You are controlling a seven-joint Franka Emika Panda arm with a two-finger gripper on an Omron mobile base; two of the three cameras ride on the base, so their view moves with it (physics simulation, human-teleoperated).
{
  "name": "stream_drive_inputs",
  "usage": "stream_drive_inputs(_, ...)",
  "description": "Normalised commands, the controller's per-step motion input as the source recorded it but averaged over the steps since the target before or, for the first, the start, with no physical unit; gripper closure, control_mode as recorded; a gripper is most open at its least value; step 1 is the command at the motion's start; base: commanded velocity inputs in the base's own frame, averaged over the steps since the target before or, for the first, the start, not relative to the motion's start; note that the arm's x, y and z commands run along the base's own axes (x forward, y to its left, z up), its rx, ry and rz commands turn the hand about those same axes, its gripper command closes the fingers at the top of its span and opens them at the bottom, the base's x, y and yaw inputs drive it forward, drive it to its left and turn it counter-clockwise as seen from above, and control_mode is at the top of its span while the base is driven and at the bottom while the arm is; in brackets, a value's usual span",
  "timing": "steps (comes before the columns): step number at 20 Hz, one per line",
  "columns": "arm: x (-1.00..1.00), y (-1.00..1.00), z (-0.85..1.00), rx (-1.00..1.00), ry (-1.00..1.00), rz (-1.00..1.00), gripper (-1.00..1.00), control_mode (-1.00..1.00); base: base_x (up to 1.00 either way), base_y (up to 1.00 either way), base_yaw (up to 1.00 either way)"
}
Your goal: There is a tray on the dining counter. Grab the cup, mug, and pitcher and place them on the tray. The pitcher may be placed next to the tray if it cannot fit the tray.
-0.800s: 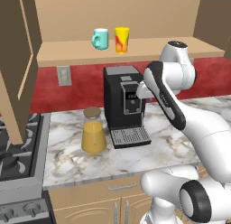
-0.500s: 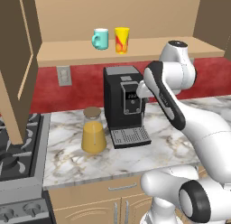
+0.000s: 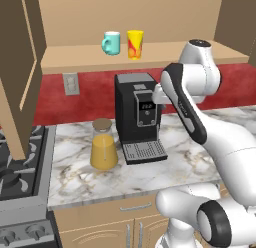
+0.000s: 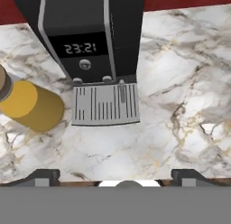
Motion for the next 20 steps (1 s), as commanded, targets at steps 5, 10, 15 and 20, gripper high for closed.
stream_drive_inputs(5, -0.37, 0.0, 0.0, 0.03, -0.09, -0.2, -1.0, -1.0, 0.0, 0.0, 0.0)
stream_drive_inputs(10, -0.2, 0.0, 0.09, 0.11, -0.13, -0.26, -1.0, -1.0, 0.0, 0.0, 0.0)
stream_drive_inputs(15, -0.07, 0.0, 0.15, 0.14, -0.18, -0.22, -1.0, -1.0, 0.0, 0.0, 0.0)
stream_drive_inputs(20, 0.0, 0.0, 0.14, 0.17, -0.22, -0.03, -1.0, -1.0, 0.0, 0.0, 0.0)
